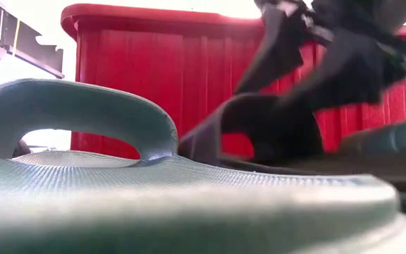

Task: Pick and place slides into bin
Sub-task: Put the black slide into the red bin

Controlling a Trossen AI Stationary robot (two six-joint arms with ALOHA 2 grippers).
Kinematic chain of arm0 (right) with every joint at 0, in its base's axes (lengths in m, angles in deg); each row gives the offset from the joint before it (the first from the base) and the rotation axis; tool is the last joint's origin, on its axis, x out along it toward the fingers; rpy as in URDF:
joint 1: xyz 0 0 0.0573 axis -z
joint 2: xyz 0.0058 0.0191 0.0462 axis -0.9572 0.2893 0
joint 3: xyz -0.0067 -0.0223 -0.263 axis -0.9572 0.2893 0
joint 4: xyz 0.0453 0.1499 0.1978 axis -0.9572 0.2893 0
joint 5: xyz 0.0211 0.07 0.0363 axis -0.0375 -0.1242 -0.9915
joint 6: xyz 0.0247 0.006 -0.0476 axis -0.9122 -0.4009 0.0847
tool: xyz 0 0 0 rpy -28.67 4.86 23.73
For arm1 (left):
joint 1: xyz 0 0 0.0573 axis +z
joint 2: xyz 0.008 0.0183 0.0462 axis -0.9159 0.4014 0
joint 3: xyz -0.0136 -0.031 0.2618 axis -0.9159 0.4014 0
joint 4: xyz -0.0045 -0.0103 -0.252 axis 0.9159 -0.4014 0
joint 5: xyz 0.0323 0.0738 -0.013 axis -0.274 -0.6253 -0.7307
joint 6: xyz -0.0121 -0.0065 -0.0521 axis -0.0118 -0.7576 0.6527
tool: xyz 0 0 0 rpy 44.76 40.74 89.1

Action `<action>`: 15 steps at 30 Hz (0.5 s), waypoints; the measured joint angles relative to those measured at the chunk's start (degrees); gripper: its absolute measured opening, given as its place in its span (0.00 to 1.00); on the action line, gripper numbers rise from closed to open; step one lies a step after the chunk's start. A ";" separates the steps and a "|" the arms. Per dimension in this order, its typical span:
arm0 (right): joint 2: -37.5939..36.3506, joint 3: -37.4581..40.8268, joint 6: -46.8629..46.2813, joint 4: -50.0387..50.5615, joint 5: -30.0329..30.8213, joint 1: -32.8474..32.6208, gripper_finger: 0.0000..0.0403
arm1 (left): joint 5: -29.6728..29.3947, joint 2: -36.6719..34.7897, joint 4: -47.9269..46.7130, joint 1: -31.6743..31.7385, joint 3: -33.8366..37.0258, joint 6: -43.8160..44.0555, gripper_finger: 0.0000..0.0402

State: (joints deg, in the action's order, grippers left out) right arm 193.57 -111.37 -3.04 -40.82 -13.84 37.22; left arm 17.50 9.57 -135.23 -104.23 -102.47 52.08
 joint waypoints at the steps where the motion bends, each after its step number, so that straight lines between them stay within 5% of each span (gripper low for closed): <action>1: -0.08 -0.73 -1.02 0.02 0.24 0.00 0.40 | 0.00 0.00 0.00 0.00 0.00 -0.05 0.32; 9: -0.12 -9.98 -3.24 8.90 -2.06 -0.48 0.05 | 0.00 -0.04 0.03 0.00 0.00 -0.05 0.32; 15: -0.26 -19.02 -3.16 25.88 -3.92 -0.59 0.03 | -0.03 -0.04 0.14 0.00 0.00 -0.25 0.32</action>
State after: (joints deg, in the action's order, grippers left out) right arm 193.32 -130.39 -6.20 -14.95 -17.77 36.63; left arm 17.47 9.52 -135.09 -104.23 -102.47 51.84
